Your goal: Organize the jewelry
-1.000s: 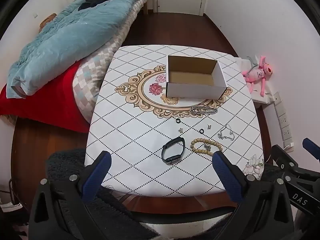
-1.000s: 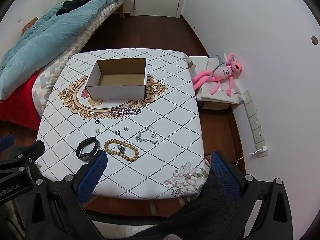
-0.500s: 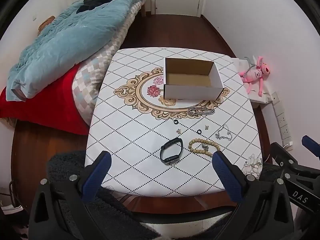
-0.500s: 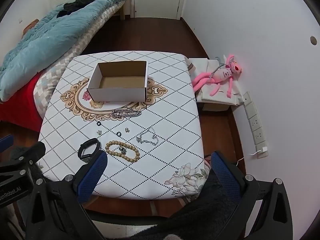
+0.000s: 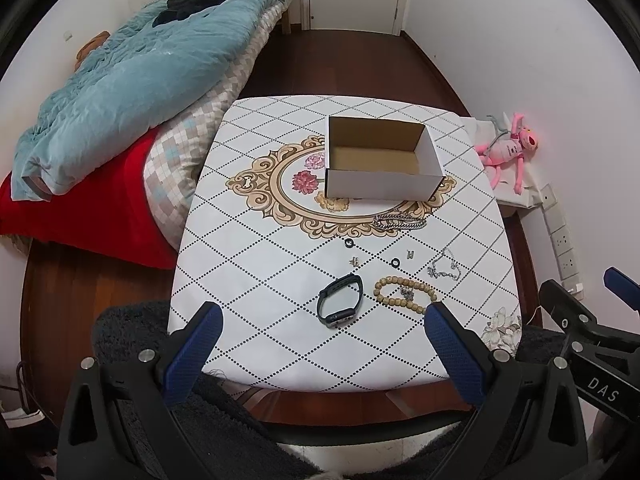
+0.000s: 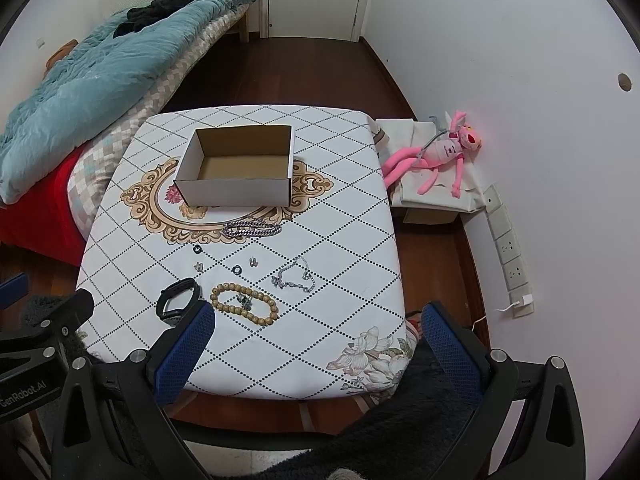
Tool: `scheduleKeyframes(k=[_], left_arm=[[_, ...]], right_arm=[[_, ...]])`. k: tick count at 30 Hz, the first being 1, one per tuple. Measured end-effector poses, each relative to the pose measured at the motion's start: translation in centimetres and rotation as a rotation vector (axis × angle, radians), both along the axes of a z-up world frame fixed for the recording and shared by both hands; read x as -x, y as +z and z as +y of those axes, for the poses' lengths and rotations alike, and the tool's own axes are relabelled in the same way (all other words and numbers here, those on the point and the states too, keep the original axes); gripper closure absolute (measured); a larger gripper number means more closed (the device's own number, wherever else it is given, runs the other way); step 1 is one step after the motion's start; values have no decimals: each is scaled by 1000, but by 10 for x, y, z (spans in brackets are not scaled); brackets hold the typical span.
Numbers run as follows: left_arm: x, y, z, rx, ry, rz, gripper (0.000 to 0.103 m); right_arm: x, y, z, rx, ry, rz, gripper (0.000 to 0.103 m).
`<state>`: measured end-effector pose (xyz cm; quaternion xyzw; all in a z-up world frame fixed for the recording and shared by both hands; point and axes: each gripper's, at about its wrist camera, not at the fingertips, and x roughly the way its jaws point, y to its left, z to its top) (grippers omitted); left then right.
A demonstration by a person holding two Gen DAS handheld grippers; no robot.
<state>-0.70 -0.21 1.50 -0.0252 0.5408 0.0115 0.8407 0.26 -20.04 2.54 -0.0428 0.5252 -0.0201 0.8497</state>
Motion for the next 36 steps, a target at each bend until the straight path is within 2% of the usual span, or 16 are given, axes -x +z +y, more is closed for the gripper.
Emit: scheduleKeyframes(k=[36], left_arm=[[4,11,-3,11,-13,-22,0]], right_arm=[[2,12,1,-4,8,-16,0]])
